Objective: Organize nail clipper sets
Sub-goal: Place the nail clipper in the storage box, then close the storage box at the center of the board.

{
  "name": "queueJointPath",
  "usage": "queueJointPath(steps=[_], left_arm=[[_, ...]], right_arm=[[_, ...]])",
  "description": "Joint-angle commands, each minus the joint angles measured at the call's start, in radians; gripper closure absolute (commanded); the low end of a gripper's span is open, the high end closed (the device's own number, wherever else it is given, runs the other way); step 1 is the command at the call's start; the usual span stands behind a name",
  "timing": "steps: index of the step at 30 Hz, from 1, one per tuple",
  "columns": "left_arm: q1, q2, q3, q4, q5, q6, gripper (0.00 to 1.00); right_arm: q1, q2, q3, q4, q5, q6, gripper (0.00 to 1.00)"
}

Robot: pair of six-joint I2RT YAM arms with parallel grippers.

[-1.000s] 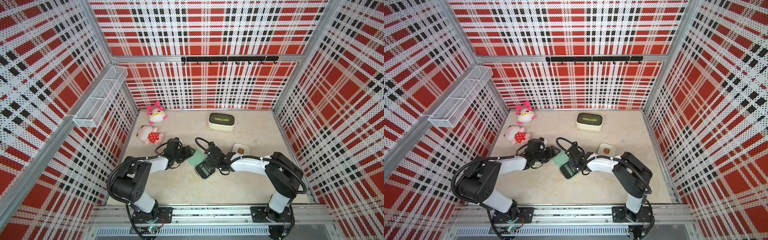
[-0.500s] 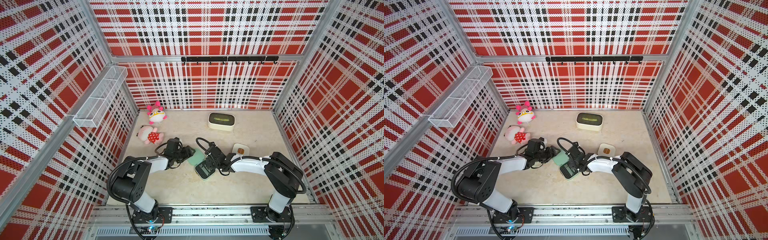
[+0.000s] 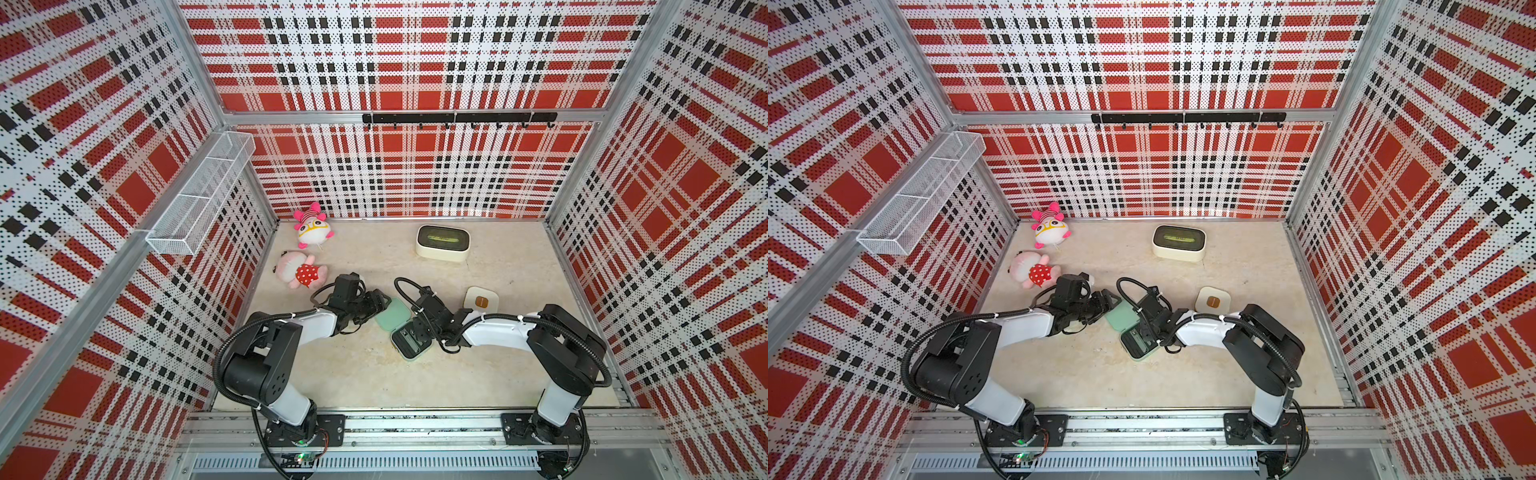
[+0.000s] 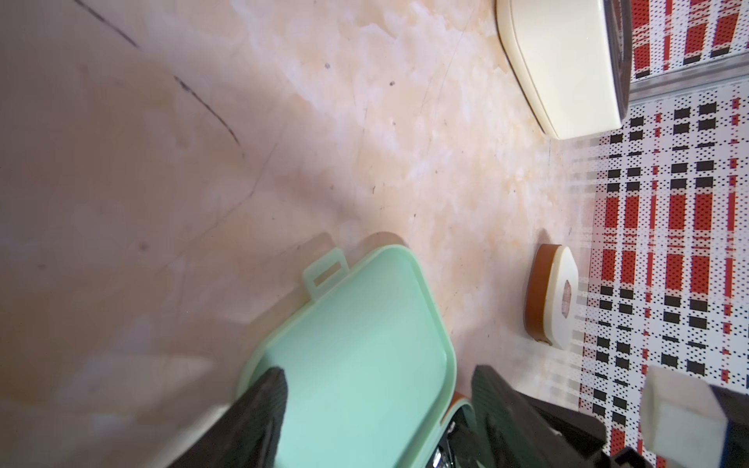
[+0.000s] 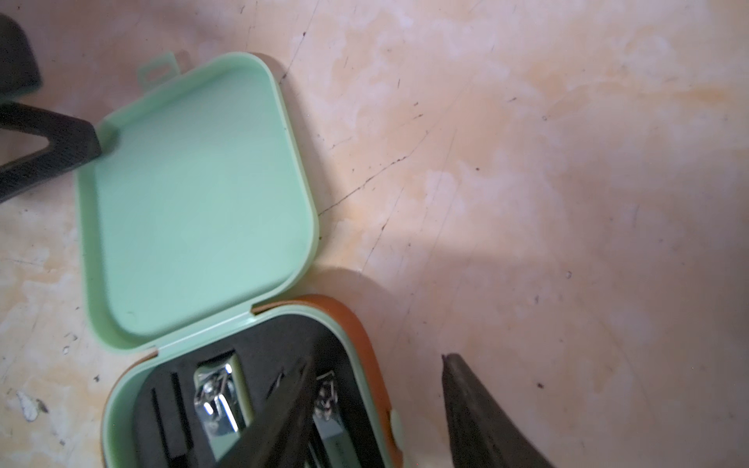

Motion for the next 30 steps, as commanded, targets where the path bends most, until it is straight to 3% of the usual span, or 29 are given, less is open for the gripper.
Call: queueJointPath(steps=[1, 6, 9, 16, 19, 22, 30], left_arm=[[0.006, -0.002, 0.044, -0.038, 0.015, 0.028, 0.24], [0.005, -0.036, 0.09, -0.09, 0.019, 0.04, 0.23], [0.012, -0.088, 0.1, -0.145, 0.01, 0.057, 0.17], [0.091, -0.204, -0.06, -0.075, 0.135, 0.018, 0.07], [0.133, -0.229, -0.122, -0.038, 0.148, 0.007, 0.01], [0.148, -0.216, -0.135, -0.006, 0.166, 0.009, 0.01], [0.172, -0.082, 0.008, -0.05, 0.209, 0.151, 0.02]], right_arm=[[-0.004, -0.015, -0.01, -0.051, 0.014, 0.004, 0.46], [-0.004, -0.025, 0.017, -0.066, 0.014, -0.003, 0.44], [-0.004, -0.044, 0.036, -0.083, 0.016, -0.005, 0.41], [-0.004, -0.115, 0.048, -0.149, 0.008, -0.001, 0.37], [-0.004, -0.158, 0.022, -0.174, -0.013, 0.022, 0.39], [-0.001, -0.191, -0.011, -0.192, -0.054, 0.065, 0.44], [0.103, -0.291, -0.11, -0.208, -0.049, 0.215, 0.54]])
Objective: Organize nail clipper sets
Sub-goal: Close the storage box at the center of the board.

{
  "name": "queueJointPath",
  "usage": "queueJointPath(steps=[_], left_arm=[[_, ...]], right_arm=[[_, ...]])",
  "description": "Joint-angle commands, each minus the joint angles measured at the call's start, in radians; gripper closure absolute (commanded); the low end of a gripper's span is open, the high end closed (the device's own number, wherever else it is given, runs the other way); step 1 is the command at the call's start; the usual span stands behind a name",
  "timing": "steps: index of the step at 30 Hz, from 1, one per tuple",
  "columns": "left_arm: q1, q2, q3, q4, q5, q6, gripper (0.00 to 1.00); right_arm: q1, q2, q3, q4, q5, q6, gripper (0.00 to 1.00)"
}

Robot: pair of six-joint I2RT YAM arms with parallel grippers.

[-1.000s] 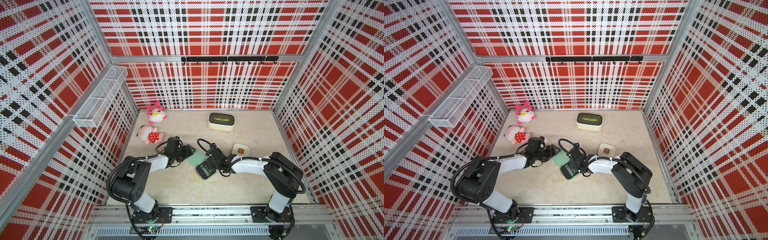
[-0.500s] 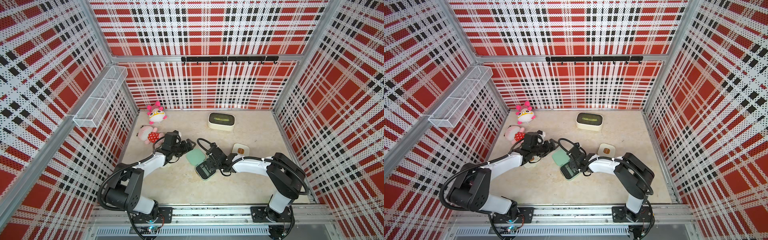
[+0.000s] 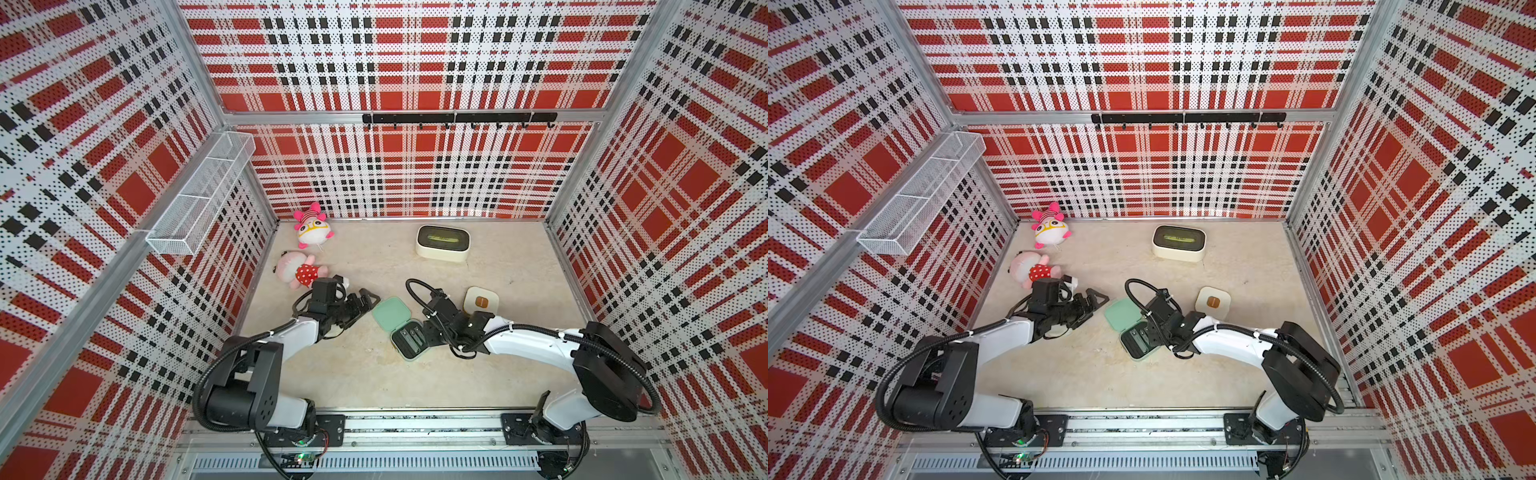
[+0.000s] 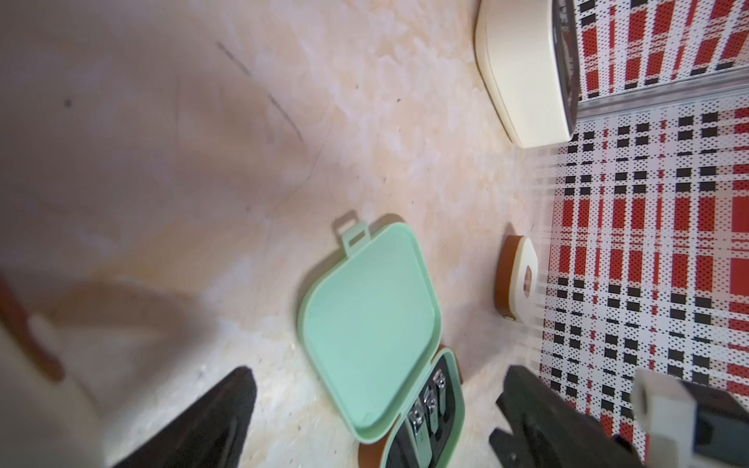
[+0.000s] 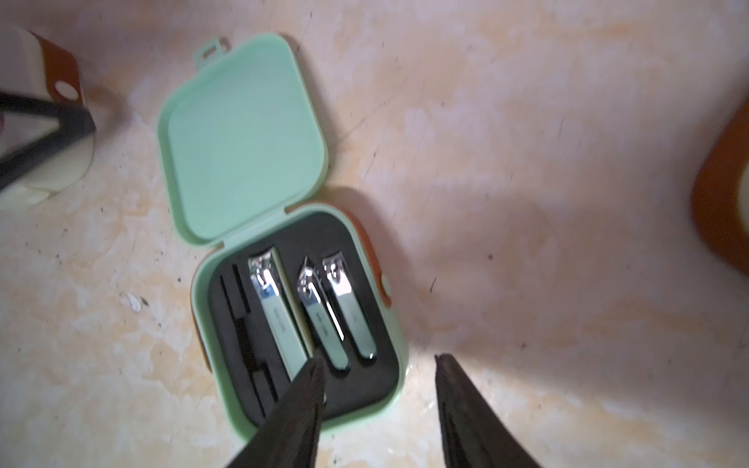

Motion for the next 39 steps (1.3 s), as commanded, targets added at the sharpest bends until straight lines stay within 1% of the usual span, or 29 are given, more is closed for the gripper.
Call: queueJointPath(steps=[1, 4, 8, 12, 17, 19, 21, 25, 31, 39], left_arm=[[0.01, 0.057, 0.069, 0.019, 0.035, 0.079, 0.02], [0.008, 0.114, 0.099, 0.063, 0.011, 0.083, 0.02], [-0.008, 0.212, 0.138, 0.126, 0.039, 0.096, 0.03], [-0.036, 0.266, 0.145, 0.171, 0.05, 0.105, 0.04], [-0.071, 0.317, 0.144, 0.219, 0.074, 0.121, 0.04], [-0.071, 0.337, 0.148, 0.234, 0.086, 0.126, 0.04], [-0.107, 0.356, 0.156, 0.235, 0.091, 0.129, 0.05], [-0.122, 0.36, 0.163, 0.235, 0.107, 0.13, 0.06], [-0.127, 0.314, 0.184, 0.214, 0.153, 0.114, 0.06], [-0.128, 0.24, 0.229, 0.086, 0.156, 0.126, 0.05]], right_arm=[[0.051, -0.057, -0.033, -0.028, 0.002, 0.098, 0.55], [0.088, -0.074, -0.064, -0.011, -0.005, 0.148, 0.59], [0.125, -0.057, -0.093, 0.02, -0.021, 0.195, 0.63], [0.134, -0.024, -0.116, 0.072, -0.042, 0.226, 0.66], [0.132, -0.003, -0.133, 0.116, -0.042, 0.243, 0.66], [0.131, 0.012, -0.132, 0.124, -0.042, 0.242, 0.65], [0.125, 0.028, -0.128, 0.133, -0.043, 0.242, 0.65], [0.1, 0.054, -0.126, 0.16, -0.049, 0.238, 0.66], [0.079, 0.07, -0.124, 0.173, -0.045, 0.234, 0.66], [0.076, 0.081, -0.123, 0.189, -0.042, 0.236, 0.66]])
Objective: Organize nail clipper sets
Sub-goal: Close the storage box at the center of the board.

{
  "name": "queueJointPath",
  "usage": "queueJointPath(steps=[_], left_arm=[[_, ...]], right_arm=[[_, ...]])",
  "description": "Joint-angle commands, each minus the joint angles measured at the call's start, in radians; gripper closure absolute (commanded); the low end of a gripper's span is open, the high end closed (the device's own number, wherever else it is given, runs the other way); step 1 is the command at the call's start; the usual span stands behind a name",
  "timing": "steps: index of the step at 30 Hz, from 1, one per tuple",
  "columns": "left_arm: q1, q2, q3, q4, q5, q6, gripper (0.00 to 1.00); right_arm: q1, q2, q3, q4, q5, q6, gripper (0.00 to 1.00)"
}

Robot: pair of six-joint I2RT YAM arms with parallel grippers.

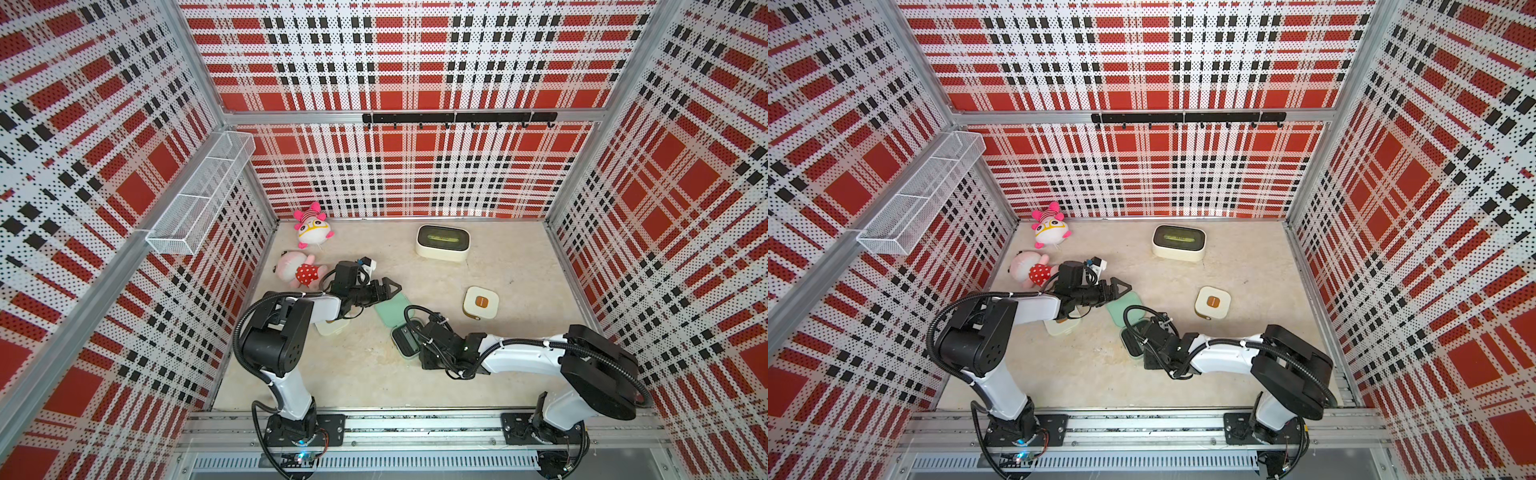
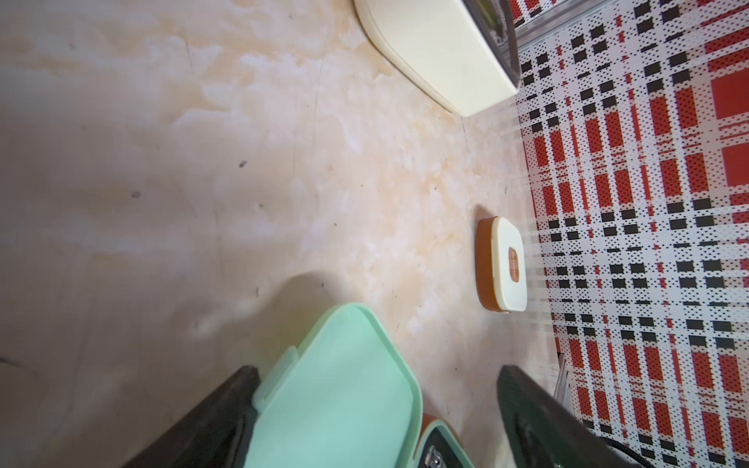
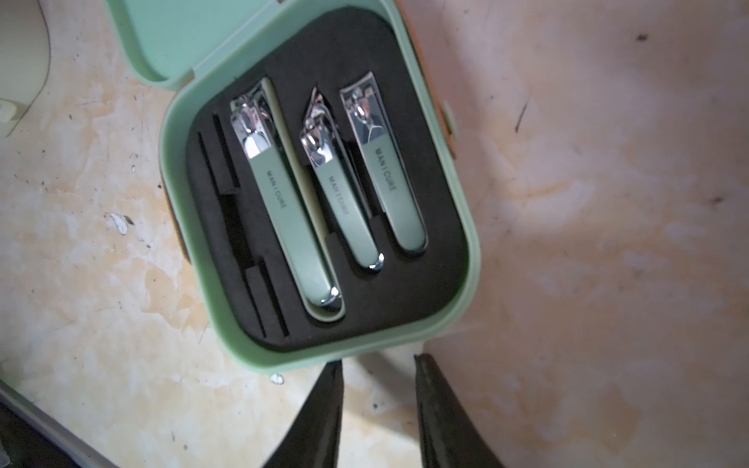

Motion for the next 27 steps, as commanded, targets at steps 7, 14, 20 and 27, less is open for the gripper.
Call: queueJointPath(steps=[7, 14, 20, 27], left_arm=[[-0.013, -0.105, 0.059, -0.189, 0.085, -0.009, 0.05], [-0.026, -0.164, 0.03, -0.213, 0.111, -0.064, 0.05], [-0.033, -0.239, -0.011, -0.213, 0.106, -0.128, 0.05], [-0.044, -0.317, -0.032, -0.221, 0.106, -0.186, 0.03]], right_arm=[[-0.033, 0.026, -0.001, 0.03, 0.042, 0.01, 0.66], [-0.082, 0.036, 0.001, 0.066, 0.03, -0.019, 0.65], [-0.125, 0.054, 0.029, 0.077, 0.019, -0.051, 0.65], [-0.167, 0.068, 0.04, 0.096, 0.007, -0.073, 0.65]])
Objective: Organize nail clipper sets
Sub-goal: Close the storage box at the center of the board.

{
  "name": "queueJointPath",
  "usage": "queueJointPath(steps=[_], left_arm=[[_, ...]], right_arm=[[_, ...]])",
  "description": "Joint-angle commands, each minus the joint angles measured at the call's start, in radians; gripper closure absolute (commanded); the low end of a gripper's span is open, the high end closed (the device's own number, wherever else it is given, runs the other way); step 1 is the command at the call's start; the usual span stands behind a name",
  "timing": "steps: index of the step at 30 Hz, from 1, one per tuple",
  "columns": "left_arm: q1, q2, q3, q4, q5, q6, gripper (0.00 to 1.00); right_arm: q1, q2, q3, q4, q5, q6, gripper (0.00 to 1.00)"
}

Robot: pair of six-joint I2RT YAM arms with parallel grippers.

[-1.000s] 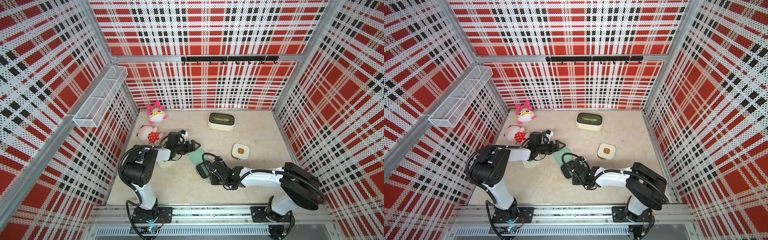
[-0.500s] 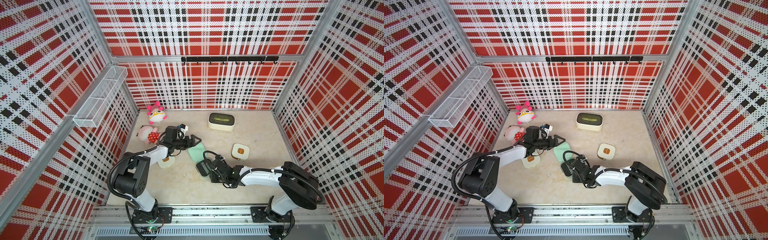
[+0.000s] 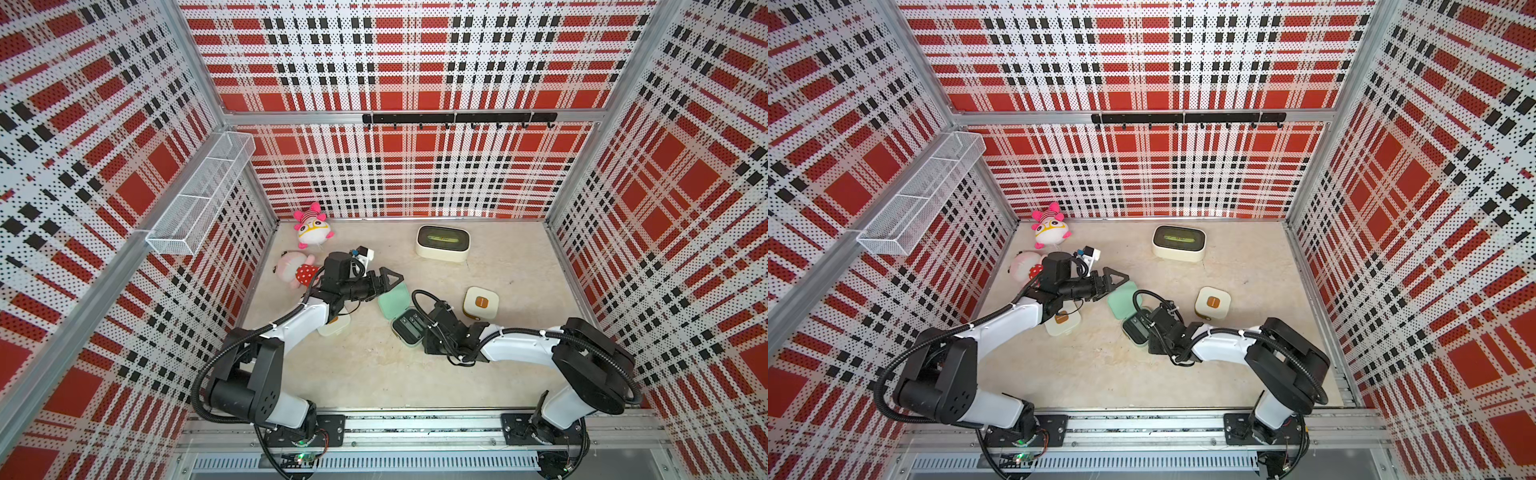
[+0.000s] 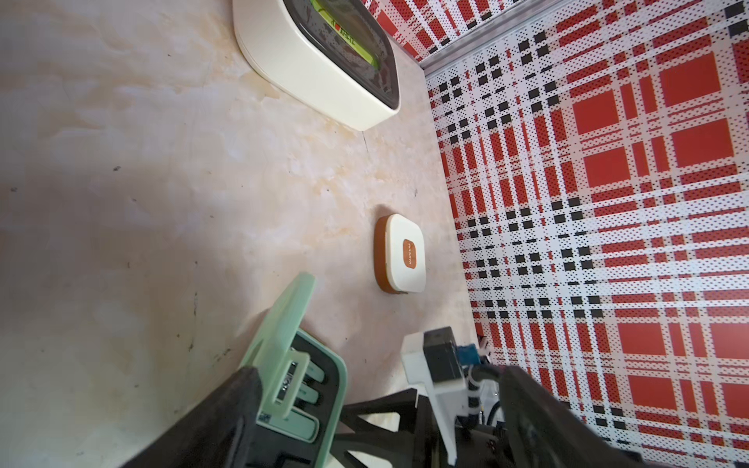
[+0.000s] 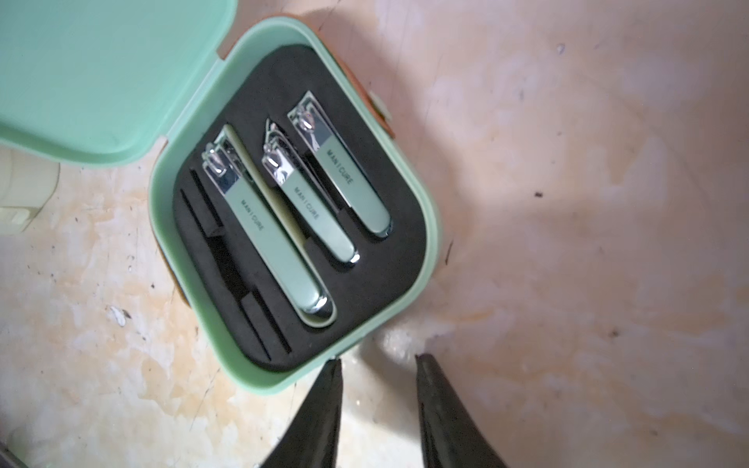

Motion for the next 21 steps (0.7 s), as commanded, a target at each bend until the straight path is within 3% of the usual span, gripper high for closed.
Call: queueJointPath(steps=[1, 21], left_arm=[[-0.023, -0.024, -0.032, -0.061, 0.034, -0.046, 0.03], [-0.129, 0.024, -0.114, 0.158, 0.025, -0.192, 0.03]], right_arm=[[-0.027, 0.029, 0.018, 0.044, 0.018, -0.014, 0.65], [-0.132, 0.052, 0.042, 0.102, -0.056, -0.036, 0.62]])
